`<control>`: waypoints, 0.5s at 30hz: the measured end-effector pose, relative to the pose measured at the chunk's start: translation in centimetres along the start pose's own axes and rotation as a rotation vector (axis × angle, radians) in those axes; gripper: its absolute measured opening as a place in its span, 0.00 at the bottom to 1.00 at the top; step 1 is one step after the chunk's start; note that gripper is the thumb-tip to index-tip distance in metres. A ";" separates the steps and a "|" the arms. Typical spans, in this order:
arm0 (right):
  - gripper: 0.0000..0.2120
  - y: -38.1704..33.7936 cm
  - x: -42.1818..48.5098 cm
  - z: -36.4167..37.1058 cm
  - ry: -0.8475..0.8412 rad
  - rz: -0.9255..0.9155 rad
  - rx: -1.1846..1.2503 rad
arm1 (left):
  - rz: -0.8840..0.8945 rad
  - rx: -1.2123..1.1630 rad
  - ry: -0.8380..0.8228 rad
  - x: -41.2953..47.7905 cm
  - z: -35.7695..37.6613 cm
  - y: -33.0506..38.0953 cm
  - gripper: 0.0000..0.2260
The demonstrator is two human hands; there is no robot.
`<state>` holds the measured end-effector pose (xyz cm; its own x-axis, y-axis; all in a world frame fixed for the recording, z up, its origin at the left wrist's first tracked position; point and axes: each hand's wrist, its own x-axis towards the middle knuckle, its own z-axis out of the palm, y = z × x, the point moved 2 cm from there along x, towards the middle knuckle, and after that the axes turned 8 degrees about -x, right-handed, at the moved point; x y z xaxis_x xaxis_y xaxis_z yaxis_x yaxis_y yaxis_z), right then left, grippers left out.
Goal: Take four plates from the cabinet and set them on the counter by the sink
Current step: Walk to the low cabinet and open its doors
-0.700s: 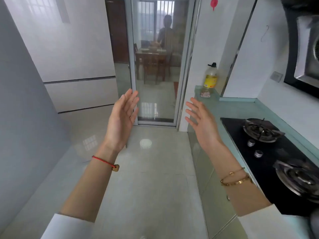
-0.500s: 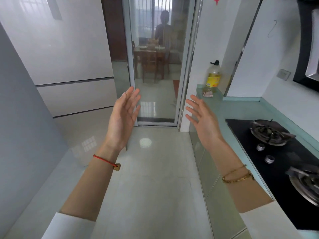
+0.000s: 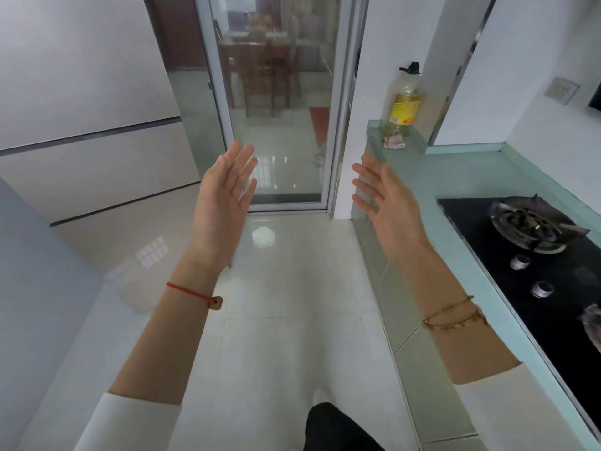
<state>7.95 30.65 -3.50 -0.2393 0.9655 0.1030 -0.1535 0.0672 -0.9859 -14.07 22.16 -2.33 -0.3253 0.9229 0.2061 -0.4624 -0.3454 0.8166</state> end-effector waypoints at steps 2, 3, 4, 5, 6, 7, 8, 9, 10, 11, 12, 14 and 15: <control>0.19 1.0 2.5 0.3 -0.003 0.008 -0.007 | -0.006 -0.002 0.008 2.3 -0.6 -0.8 0.22; 0.19 1.3 3.7 0.4 -0.002 0.009 -0.008 | -0.001 -0.001 0.013 3.5 -0.9 -1.1 0.22; 0.18 1.8 5.3 0.4 0.001 0.010 -0.012 | 0.001 0.000 0.016 5.0 -1.2 -1.5 0.22; 0.18 2.1 6.7 0.4 0.001 0.011 -0.017 | -0.001 0.002 0.015 6.5 -1.3 -1.9 0.22; 0.18 2.5 8.3 0.4 0.000 0.010 -0.023 | -0.003 0.002 0.012 8.0 -1.5 -2.3 0.22; 0.19 2.7 10.0 0.3 -0.005 0.010 -0.024 | -0.005 -0.001 0.010 9.6 -1.6 -2.7 0.22; 0.19 3.0 11.7 0.3 -0.006 0.012 -0.021 | -0.008 -0.004 0.010 11.2 -1.6 -3.2 0.22; 0.18 3.3 13.5 0.2 -0.005 0.014 -0.015 | -0.008 -0.008 0.013 12.9 -1.7 -3.6 0.22; 0.18 3.5 15.4 0.1 -0.004 0.015 -0.012 | -0.008 -0.013 0.015 14.6 -1.8 -4.0 0.22; 0.18 3.6 17.2 0.0 -0.006 0.015 -0.012 | -0.009 -0.017 0.014 16.3 -1.9 -4.5 0.22; 0.18 3.7 18.8 0.0 -0.010 0.015 -0.017 | -0.011 -0.016 0.012 17.8 -2.0 -4.8 0.22; 0.16 3.8 22.1 0.0 -0.022 0.018 -0.021 | -0.009 -0.012 0.009 21.0 -2.1 -5.6 0.22; 0.16 3.9 23.8 0.0 -0.025 0.020 -0.018 | -0.006 -0.011 0.012 22.7 -2.2 -6.0 0.22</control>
<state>1.65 53.88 -4.92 -0.2665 0.9600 0.0861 -0.1312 0.0524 -0.9900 -20.50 44.77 -3.78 -0.3330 0.9226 0.1947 -0.4735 -0.3422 0.8116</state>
